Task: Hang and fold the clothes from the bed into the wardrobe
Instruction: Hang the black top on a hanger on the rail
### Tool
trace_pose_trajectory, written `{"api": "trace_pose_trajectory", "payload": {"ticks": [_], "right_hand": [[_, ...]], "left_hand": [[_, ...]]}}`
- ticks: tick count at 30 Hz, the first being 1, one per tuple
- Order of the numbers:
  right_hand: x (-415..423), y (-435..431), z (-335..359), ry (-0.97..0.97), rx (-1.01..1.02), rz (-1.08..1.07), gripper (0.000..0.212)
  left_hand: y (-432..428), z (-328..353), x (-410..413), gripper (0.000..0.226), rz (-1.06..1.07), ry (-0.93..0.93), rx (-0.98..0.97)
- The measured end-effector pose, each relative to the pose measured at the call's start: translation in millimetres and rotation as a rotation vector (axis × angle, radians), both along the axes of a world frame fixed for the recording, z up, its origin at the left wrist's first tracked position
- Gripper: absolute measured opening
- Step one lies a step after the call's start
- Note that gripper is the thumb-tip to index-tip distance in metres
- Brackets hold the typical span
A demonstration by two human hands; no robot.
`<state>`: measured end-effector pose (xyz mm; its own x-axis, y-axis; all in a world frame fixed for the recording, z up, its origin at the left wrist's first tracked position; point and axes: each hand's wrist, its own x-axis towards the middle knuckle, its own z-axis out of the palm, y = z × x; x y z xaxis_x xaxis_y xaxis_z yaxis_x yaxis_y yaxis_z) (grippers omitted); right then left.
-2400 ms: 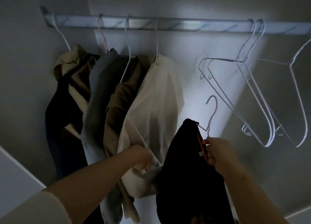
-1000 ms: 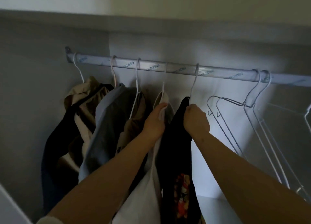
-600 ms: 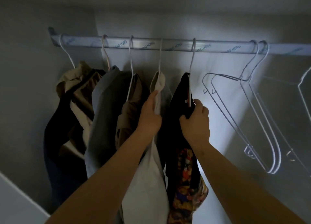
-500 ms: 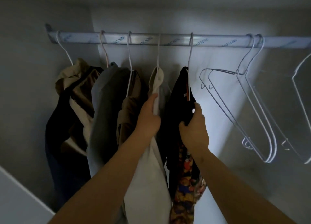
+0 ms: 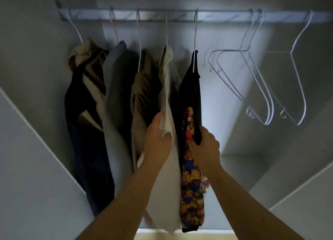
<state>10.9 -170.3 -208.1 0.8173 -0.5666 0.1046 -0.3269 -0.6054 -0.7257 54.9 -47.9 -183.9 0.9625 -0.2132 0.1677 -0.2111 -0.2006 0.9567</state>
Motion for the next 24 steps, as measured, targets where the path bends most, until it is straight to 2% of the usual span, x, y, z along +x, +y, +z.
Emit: {"api": "trace_pose_trajectory", "payload": {"ticks": [3,6,8,14,18,20,24], "right_hand": [[-46.2,11.7,-13.2,-0.021,0.145,-0.023,0.05],[-100.9,21.6,-35.9,0.008,0.273,-0.058,0.036],[-136.3,27.1,-53.5,0.047,0.331,-0.087,0.026],[-241.6,48.0,-99.2,0.133,0.581,-0.249,0.022],[-308.6,66.8,-116.9,0.158,0.67,-0.415,0.011],[-340.9,79.7,-120.5,0.137,0.713,-0.514,0.004],[-394.8,117.5,-123.4,0.043,0.799,-0.7,0.006]], "left_hand": [[9.1,-29.6,-40.8,0.054,0.075,0.153,0.012],[14.5,-47.8,-90.5,0.04,0.037,0.386,-0.12],[17.2,-59.0,-123.7,0.034,-0.014,0.475,-0.075],[25.9,-77.8,-224.3,0.017,-0.164,0.776,0.141],[32.1,-86.8,-270.0,0.014,-0.336,0.85,0.205],[34.5,-91.2,-289.8,0.014,-0.476,0.824,0.296],[49.7,-102.4,-329.3,0.016,-0.65,0.799,0.401]]}}
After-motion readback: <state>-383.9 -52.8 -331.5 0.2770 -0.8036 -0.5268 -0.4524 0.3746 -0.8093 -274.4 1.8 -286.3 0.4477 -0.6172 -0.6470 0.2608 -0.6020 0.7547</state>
